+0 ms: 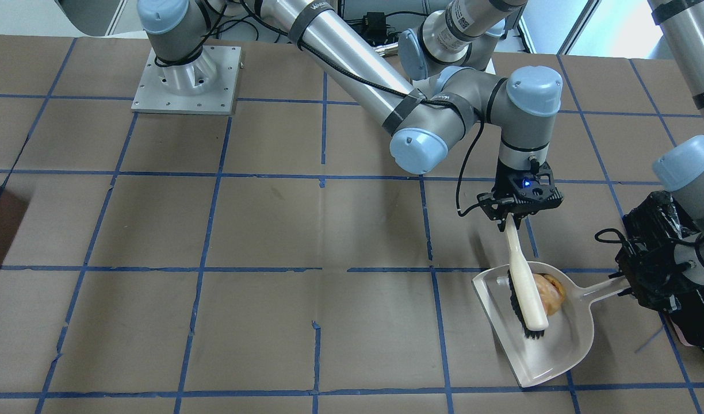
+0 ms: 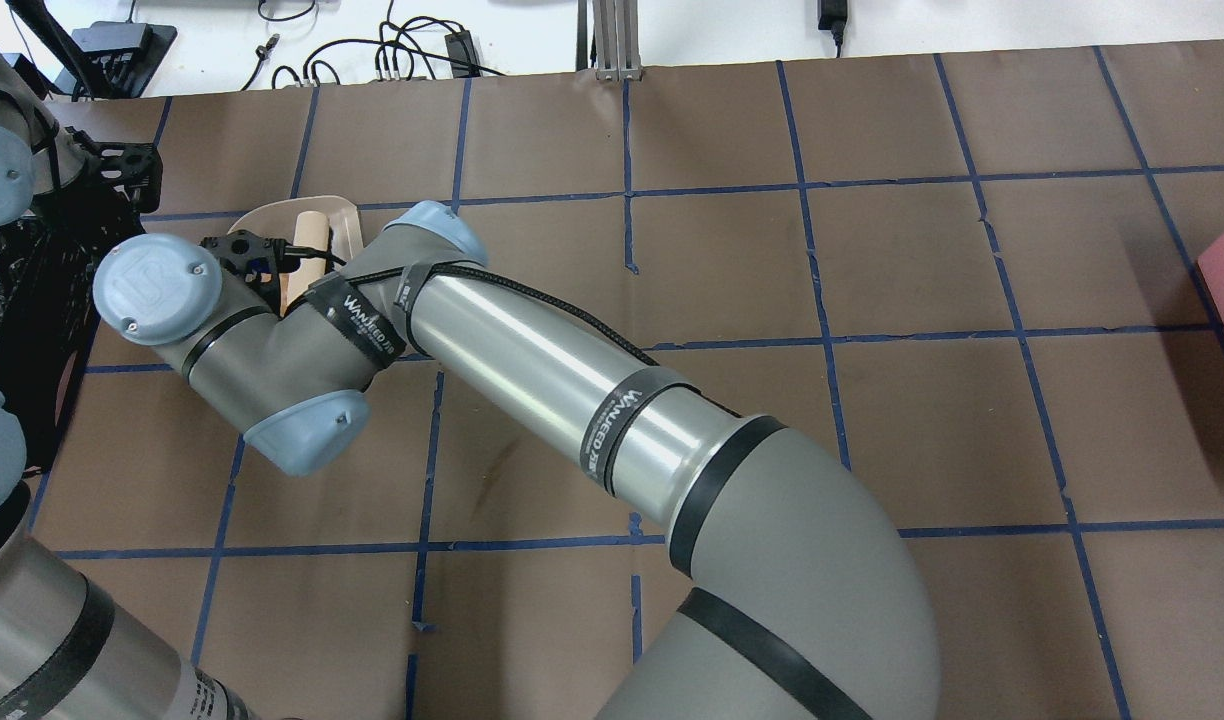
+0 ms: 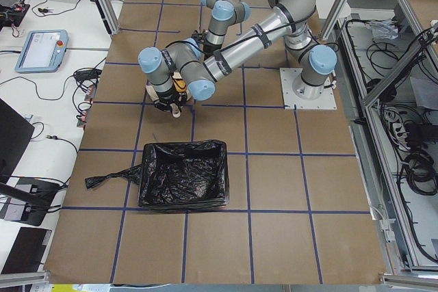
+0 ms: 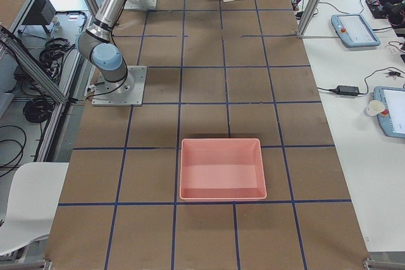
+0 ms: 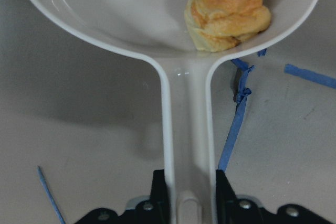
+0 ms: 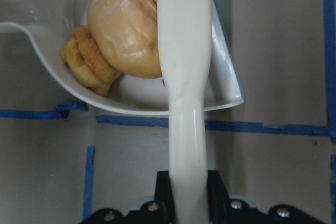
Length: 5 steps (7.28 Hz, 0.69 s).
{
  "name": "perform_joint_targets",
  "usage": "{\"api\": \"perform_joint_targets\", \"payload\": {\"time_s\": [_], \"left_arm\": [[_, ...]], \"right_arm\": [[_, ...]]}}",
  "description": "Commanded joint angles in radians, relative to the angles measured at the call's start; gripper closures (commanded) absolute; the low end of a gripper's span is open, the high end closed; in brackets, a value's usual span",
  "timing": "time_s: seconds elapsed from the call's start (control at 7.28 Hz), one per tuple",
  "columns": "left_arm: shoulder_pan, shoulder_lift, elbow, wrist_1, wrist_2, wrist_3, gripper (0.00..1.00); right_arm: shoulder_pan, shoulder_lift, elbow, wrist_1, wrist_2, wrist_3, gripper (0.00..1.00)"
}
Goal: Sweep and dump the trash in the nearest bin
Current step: 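Sweep the remaining bread chunk into the dustpan with the brush again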
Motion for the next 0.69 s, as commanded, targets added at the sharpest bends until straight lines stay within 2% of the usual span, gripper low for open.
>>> {"api": "perform_joint_targets", "payload": {"time_s": [0.0,0.55], "left_arm": [[0.0,0.001,-0.001,0.0,0.0,0.0,0.97],[0.0,0.002,-0.002,0.0,-0.001,0.0,0.97]], "right_arm": [[0.042,0.0,-0.006,0.0,-0.006,0.048,0.92],[-0.004,0.017,-0.001,0.0,-0.003,-0.024,0.92]]}}
